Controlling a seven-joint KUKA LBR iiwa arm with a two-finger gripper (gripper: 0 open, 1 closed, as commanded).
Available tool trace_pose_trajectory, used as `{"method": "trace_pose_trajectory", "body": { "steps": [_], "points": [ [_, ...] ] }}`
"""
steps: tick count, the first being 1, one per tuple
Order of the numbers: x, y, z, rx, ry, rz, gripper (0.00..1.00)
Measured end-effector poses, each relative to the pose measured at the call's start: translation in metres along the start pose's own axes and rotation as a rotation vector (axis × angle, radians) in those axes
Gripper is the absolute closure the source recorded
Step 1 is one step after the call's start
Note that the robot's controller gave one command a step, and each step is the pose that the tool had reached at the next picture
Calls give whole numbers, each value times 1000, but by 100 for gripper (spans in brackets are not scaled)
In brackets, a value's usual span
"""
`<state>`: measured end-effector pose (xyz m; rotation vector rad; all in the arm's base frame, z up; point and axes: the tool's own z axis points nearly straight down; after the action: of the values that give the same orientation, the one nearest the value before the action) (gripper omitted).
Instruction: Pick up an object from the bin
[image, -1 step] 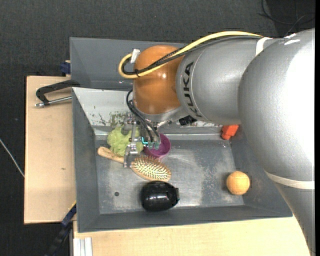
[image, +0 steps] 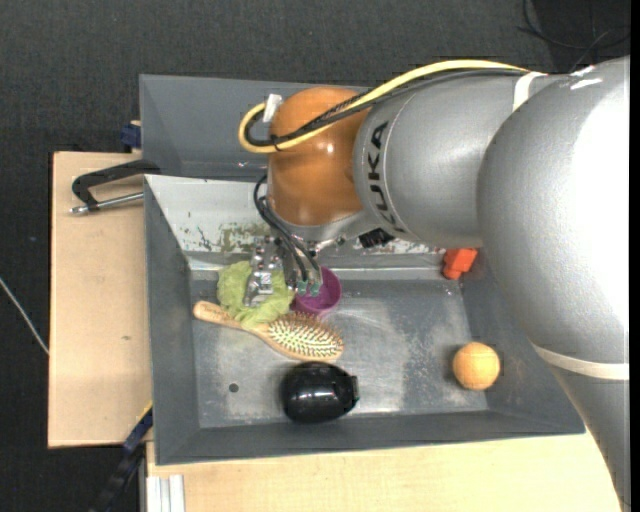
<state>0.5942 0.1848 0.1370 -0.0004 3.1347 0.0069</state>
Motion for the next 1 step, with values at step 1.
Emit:
{"method": "trace_pose_trajectory", "body": {
  "steps": [1],
  "points": [
    [0, 0, 0, 0, 0, 0, 100]
  ]
}}
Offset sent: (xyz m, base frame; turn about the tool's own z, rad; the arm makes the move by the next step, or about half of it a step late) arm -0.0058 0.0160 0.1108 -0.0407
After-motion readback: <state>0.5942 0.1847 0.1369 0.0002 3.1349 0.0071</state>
